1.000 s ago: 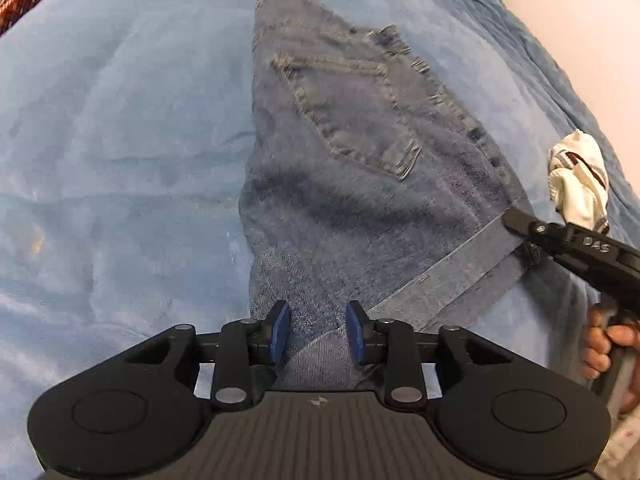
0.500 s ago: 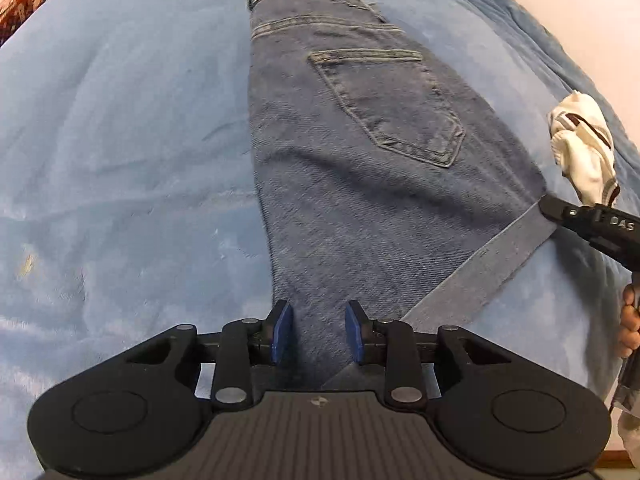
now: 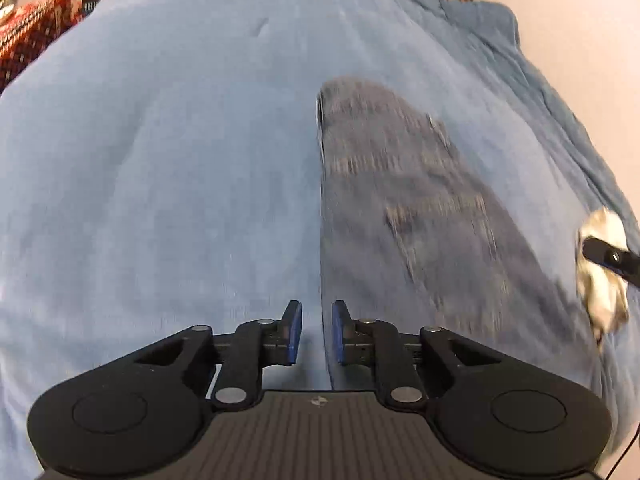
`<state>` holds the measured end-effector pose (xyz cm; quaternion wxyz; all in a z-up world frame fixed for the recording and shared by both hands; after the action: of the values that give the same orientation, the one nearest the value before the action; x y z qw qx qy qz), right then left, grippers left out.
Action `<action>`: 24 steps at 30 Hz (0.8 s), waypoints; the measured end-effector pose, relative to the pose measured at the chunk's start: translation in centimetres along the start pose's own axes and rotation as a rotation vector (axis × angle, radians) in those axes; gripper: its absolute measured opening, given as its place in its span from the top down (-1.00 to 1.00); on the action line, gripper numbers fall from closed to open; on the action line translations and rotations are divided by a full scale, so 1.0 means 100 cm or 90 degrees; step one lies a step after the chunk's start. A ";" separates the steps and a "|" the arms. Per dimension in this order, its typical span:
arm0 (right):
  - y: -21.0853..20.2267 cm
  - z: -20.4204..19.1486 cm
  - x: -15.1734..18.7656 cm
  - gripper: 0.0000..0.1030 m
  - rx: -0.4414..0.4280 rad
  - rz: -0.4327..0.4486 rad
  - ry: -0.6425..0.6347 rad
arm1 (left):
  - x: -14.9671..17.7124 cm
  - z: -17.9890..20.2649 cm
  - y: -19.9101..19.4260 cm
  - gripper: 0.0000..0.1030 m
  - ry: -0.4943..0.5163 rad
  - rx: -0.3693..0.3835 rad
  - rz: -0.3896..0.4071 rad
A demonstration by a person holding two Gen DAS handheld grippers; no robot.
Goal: Fold clothes
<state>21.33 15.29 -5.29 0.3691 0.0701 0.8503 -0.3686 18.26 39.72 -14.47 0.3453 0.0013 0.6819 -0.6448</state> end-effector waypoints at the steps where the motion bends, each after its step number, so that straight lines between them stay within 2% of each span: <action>1: 0.015 -0.003 -0.014 0.61 -0.006 -0.003 -0.015 | -0.011 0.001 0.008 0.72 -0.005 -0.002 0.004; 4: 0.064 -0.007 -0.046 0.61 -0.037 -0.017 -0.022 | -0.035 0.005 0.029 0.73 -0.023 -0.009 0.002; 7: 0.116 0.001 -0.055 0.61 -0.053 -0.064 -0.014 | -0.045 0.014 0.050 0.76 -0.040 -0.009 -0.011; 8: 0.129 0.007 -0.053 0.61 -0.052 -0.081 -0.005 | -0.045 0.017 0.054 0.84 -0.041 -0.009 -0.013; 10: 0.147 0.019 -0.049 0.61 -0.035 -0.107 0.023 | -0.044 0.022 0.062 0.85 -0.040 -0.008 -0.017; 12: 0.153 0.031 -0.045 0.61 -0.018 -0.114 0.059 | -0.041 0.024 0.068 0.84 -0.024 -0.019 -0.014; 14: 0.151 0.026 -0.042 0.61 -0.041 -0.105 0.071 | -0.039 0.026 0.072 0.84 -0.007 -0.027 -0.013; 20: 0.141 0.007 -0.043 0.59 -0.056 -0.079 -0.003 | -0.037 0.030 0.082 0.82 0.039 -0.040 -0.011; 24: 0.144 0.009 -0.040 0.60 -0.059 -0.093 0.010 | -0.037 0.031 0.081 0.83 0.037 -0.040 -0.008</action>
<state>30.34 25.66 -11.32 0.3375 -0.0067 0.8721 -0.3543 26.22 39.98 -19.64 0.3209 0.0049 0.7117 -0.6249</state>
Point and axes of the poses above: each gripper's, at about its wrist camera, not at the fingertips, and y roughly the way its jaws point, z to its right, x to its underside, the point moved 9 cm from there along y, roughly the way its jaws point, and after that the axes turned 15 degrees about -x, right-handed, at the moved point
